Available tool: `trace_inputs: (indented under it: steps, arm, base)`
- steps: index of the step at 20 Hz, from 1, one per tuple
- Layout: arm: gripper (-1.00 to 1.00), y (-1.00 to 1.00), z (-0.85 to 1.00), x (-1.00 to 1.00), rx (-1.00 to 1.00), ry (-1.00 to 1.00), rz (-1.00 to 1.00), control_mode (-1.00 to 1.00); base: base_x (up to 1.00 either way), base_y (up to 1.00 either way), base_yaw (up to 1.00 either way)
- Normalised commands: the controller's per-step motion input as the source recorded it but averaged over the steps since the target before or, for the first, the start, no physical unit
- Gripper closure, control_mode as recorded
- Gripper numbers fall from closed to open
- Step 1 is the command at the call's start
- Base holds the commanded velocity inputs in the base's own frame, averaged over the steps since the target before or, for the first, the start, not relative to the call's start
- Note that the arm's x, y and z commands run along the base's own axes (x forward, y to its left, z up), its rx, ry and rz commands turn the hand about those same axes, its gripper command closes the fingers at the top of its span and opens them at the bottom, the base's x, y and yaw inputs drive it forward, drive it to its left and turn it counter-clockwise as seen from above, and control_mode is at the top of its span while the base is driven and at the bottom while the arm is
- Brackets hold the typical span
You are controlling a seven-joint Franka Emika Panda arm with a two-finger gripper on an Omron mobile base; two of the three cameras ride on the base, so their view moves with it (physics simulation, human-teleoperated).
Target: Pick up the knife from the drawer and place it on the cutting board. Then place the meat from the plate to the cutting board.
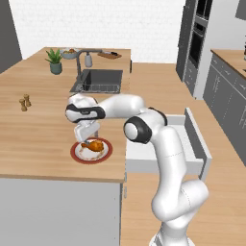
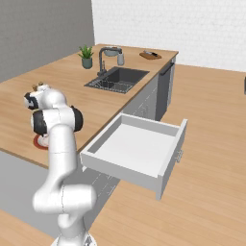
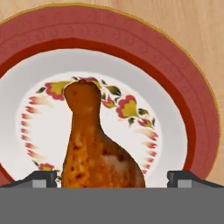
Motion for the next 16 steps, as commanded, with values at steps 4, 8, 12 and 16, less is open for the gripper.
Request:
trace_inputs:
  steps: [4,8,12,16]
  arm:
    - [-1.00,-0.26,-0.30,-0.24,0.00,0.00,0.00,-1.00]
    - [-1.00,-0.36,-0.29,-0.33,0.00,0.02,0.00,-1.00]
    - [-1.00,-0.30,-0.31,-0.13,0.00,0.02,0.00,-1.00]
    - [-1.00,-0.24,-0.40,-0.09,0.00,0.01,0.00,-1.00]
  base:
    - [0.00,0.00,0.00]
    - [0.00,0.00,0.00]
    - [0.00,0.00,0.00]
    - [0.00,0.00,0.00]
